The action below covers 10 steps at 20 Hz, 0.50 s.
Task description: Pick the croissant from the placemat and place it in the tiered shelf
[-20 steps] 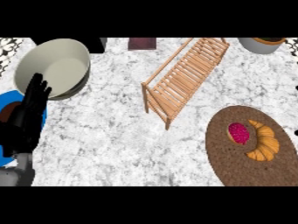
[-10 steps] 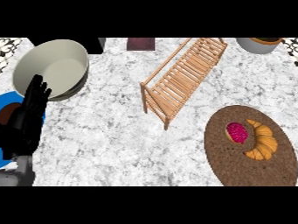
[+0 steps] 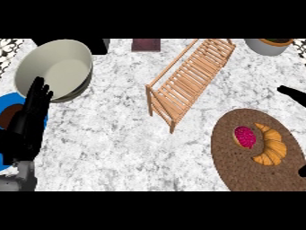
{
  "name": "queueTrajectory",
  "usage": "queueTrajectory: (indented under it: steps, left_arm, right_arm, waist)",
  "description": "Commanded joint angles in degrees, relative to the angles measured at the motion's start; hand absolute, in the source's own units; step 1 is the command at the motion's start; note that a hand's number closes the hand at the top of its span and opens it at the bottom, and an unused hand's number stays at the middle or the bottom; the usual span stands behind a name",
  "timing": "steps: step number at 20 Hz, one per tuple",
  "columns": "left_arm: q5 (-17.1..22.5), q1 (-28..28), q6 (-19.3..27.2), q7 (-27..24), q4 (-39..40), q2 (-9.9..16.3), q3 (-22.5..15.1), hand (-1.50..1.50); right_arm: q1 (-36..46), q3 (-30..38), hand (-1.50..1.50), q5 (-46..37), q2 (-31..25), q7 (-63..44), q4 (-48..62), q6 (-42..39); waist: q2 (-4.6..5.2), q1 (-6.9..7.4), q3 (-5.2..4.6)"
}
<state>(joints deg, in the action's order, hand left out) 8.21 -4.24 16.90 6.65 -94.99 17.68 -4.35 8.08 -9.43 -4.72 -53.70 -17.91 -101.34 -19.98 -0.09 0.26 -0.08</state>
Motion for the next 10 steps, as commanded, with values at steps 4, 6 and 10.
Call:
queueTrajectory:
  steps: [4, 6, 10]
  left_arm:
    - [-1.1, -2.4, -0.1, 1.3, 1.0, -0.8, 1.0, 0.0]
    - [-1.2, -0.7, -0.8, -1.4, 2.5, -2.0, 0.1, 0.0]
    - [-1.5, -1.0, -0.6, 2.8, -1.5, -1.3, 0.8, 0.0]
  right_arm:
    - [4.5, -7.6, -1.5, -13.3, 5.3, -10.7, -0.5, -0.2]
    - [2.2, -9.3, -1.5, -18.9, 4.4, -8.7, 3.1, 1.3]
    - [-2.1, -10.1, -1.5, -22.7, 3.9, -12.3, 0.2, -0.3]
  waist:
    - [0.19, 0.18, 0.06]
    - [0.27, 0.16, 0.07]
    - [0.01, -0.49, 0.08]
